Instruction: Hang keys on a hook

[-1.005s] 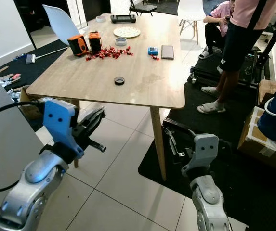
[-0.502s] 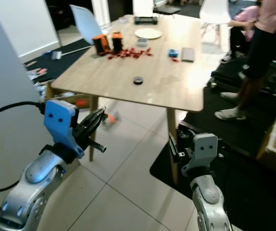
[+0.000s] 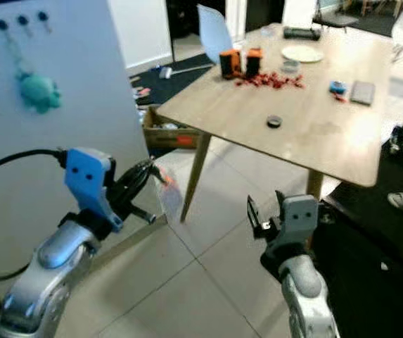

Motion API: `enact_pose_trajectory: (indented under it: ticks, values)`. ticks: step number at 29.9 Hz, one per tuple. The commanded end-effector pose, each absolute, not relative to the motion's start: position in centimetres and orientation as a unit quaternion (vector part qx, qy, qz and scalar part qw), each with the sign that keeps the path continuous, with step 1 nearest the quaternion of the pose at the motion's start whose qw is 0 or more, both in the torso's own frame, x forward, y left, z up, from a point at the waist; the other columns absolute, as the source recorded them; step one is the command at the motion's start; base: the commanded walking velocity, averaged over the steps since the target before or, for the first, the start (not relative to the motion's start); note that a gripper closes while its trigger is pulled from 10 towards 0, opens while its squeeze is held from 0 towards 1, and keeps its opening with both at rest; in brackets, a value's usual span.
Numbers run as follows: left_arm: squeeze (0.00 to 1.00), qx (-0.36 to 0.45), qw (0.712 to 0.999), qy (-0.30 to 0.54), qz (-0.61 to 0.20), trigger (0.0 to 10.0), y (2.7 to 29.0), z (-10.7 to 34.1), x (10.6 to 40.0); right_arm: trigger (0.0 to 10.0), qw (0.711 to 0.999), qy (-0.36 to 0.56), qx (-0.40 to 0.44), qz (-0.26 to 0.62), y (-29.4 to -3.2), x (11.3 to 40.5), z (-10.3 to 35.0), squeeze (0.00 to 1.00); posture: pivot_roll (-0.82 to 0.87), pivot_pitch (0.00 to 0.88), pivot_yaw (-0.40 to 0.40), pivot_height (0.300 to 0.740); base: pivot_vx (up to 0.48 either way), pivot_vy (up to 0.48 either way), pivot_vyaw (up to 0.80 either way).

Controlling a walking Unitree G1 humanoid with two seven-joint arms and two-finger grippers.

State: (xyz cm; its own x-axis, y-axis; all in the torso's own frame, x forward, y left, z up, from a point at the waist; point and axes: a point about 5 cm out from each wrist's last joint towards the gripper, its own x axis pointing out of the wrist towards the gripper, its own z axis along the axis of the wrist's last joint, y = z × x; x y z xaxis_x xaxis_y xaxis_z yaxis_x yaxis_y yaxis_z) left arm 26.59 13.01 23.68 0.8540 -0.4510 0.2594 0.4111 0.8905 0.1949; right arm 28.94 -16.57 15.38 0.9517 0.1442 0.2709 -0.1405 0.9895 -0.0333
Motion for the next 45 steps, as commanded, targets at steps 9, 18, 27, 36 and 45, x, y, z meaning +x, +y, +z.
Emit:
enact_pose_trajectory:
  ticks: [9,18,27,36,45]
  values:
    - [0.0,0.07,0.961,-0.144,-0.226,10.0,12.87,23.38,26.59,10.0,0.989,-0.125,-0.007,0.075,-16.4,28.83,14.73,0.0,0.1,0.146,-0.005,0.74,0.0,0.0,0.8]
    - [0.0,0.07,0.961,-0.144,-0.226,10.0,12.9,23.38,26.59,10.0,0.989,-0.125,-0.006,0.075,-16.38,28.84,14.7,0.0,0.1,0.147,-0.004,0.74,0.0,0.0,0.8]
    - [0.0,0.072,0.962,-0.14,-0.223,10.0,12.94,23.26,26.61,10.0,0.989,-0.125,-0.006,0.074,-16.39,28.77,14.66,0.0,0.1,0.149,-0.003,0.74,0.0,0.0,0.8]
    - [0.0,0.075,0.963,-0.137,-0.22,10.0,13.03,23.18,26.75,10.0,0.99,-0.124,-0.006,0.073,-16.42,28.73,14.65,0.0,0.1,0.151,-0.002,0.74,0.0,0.0,0.8]
    - [0.0,0.112,0.965,-0.135,-0.197,10.0,13.14,22.6,27.08,10.0,0.99,-0.13,-0.005,0.062,-16.7,28.78,14.89,0.0,0.1,0.152,-0.005,0.74,0.0,0.0,0.5]
